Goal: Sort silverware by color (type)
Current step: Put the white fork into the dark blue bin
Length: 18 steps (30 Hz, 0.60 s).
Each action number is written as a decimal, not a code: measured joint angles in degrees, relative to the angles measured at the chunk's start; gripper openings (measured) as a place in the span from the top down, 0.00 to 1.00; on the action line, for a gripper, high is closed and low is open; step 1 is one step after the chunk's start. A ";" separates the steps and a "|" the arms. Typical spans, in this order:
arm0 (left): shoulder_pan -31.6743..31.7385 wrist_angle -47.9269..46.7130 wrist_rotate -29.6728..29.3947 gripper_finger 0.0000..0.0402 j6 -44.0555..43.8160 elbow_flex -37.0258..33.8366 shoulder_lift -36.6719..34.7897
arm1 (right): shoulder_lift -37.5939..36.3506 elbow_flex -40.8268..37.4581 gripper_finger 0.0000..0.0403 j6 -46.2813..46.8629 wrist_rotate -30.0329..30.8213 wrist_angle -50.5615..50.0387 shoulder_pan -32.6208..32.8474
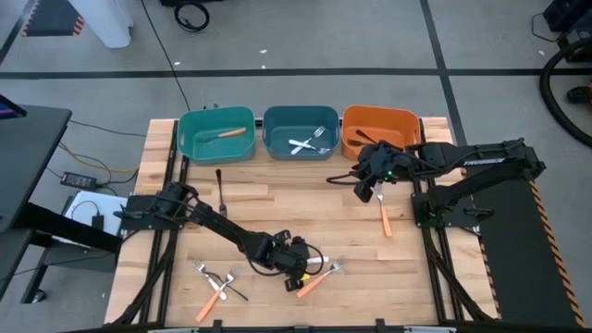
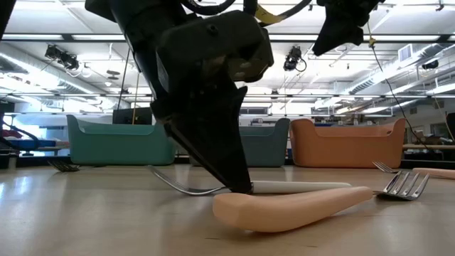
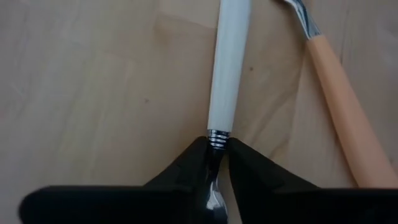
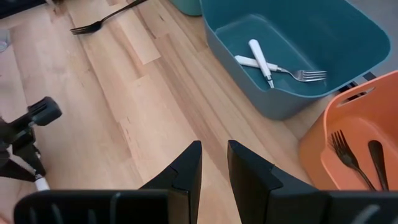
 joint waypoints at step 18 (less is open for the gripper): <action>2.93 -1.51 3.37 0.99 7.97 -1.24 -6.79 | 0.00 0.00 0.79 -0.15 0.09 0.02 0.27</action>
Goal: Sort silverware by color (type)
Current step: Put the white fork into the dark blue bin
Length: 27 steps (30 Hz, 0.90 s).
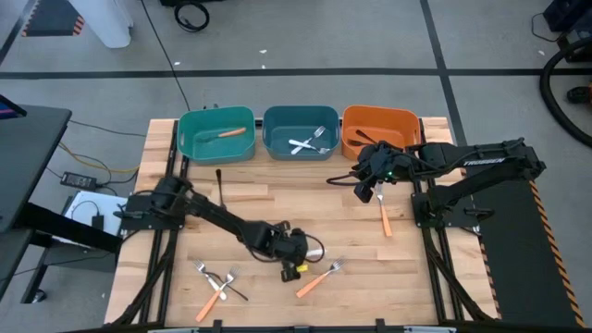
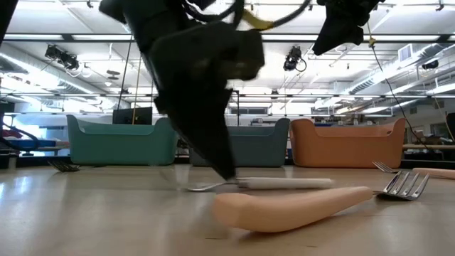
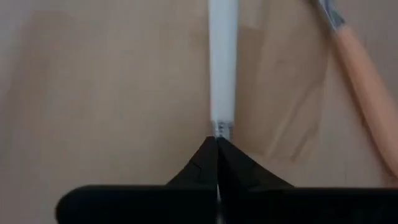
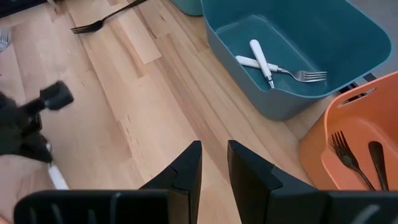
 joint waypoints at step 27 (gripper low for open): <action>1.33 -3.42 3.70 0.69 -2.00 0.53 -2.11 | -0.02 0.00 0.79 -0.40 0.00 -1.03 -0.13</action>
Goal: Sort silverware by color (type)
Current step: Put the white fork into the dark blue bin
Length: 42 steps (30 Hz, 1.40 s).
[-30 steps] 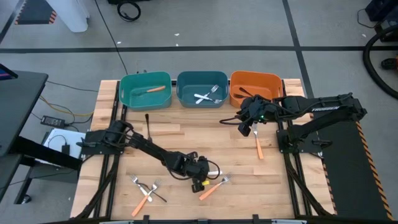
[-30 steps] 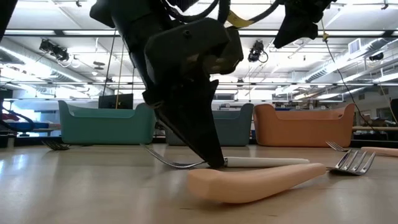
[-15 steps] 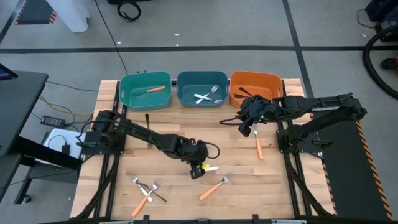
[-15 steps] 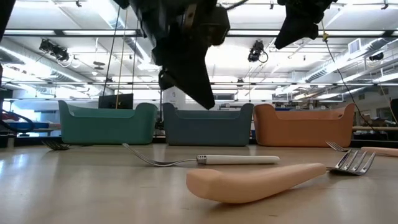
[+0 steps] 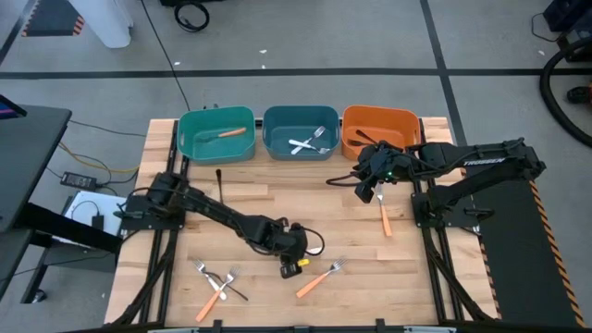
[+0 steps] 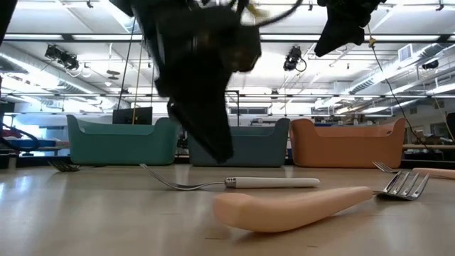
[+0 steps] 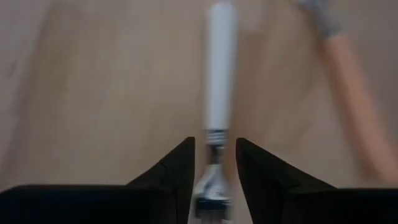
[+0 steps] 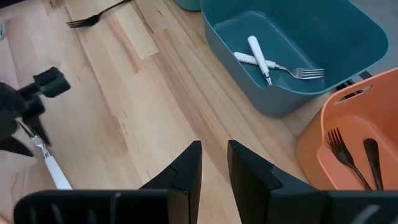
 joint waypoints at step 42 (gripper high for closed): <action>3.51 5.83 4.83 0.87 4.31 0.25 7.04 | -0.01 0.00 0.79 -0.07 1.49 -0.13 -0.06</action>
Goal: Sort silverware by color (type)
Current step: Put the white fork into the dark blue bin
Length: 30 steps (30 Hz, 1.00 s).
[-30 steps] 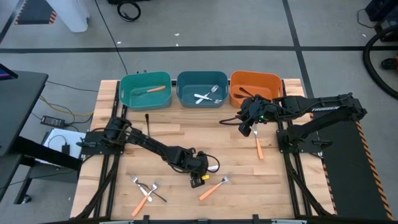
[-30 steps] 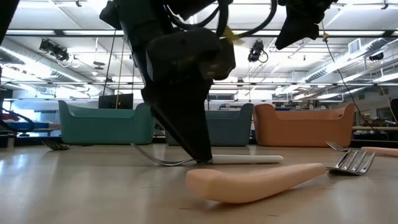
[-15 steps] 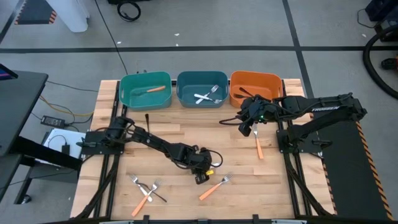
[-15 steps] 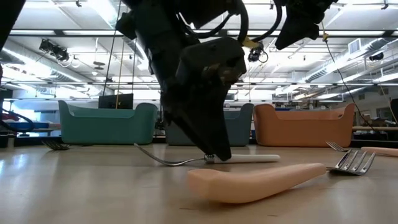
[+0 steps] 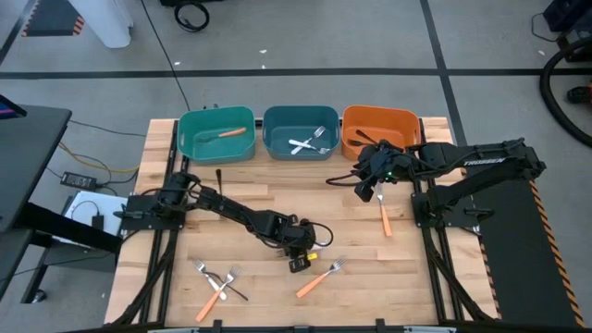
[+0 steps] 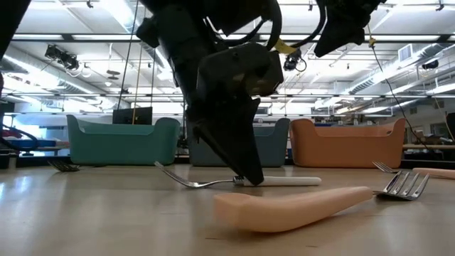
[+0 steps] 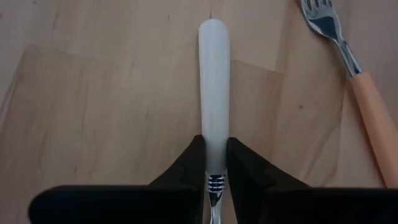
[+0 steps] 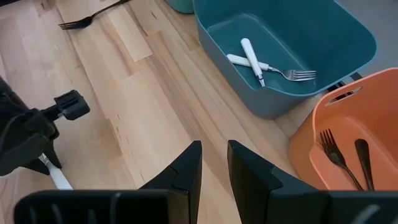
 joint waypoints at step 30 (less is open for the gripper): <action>-0.40 -2.66 5.44 0.72 6.45 -0.24 -11.06 | 0.04 0.00 0.79 -1.09 0.44 -0.53 -0.06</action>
